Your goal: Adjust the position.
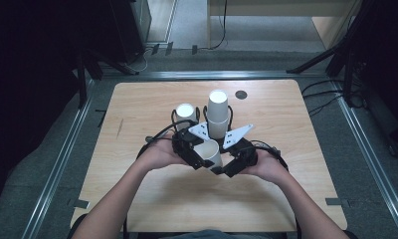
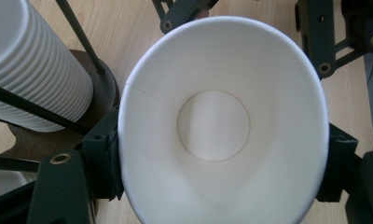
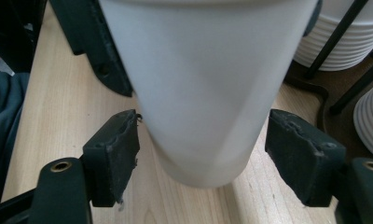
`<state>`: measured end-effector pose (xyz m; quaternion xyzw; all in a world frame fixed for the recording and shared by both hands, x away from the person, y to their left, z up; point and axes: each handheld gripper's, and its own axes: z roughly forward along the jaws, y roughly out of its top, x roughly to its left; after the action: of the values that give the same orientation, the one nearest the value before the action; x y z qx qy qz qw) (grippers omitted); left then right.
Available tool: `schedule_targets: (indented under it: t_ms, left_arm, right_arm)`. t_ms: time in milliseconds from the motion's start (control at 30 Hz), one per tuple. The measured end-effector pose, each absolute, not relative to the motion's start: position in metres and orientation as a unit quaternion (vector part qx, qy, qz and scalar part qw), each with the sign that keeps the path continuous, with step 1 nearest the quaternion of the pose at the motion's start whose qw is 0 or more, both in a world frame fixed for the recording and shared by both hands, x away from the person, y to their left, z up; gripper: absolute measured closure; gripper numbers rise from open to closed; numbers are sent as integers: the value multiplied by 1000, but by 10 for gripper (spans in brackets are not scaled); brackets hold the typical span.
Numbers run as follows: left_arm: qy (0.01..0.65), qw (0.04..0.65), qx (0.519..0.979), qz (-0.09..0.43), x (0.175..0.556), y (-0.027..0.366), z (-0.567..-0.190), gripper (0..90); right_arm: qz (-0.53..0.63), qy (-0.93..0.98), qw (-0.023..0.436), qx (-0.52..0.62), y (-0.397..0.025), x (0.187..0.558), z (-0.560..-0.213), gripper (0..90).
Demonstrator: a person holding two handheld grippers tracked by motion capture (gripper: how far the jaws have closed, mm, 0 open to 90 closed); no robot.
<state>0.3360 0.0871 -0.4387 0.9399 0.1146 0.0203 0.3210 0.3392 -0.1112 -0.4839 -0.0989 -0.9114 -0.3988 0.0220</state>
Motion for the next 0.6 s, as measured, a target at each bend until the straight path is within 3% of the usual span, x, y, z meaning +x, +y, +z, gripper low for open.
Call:
schedule_targets:
  t_ms: [433, 600]
  left_arm:
    - [114, 328, 937, 15, 334, 87, -439, 221]
    - [112, 346, 931, 19, 332, 91, -442, 145]
  right_arm:
    - [-402, -911, 29, -89, -108, 338, -486, 336]
    - [-406, -909, 21, -86, -109, 338, -483, 333]
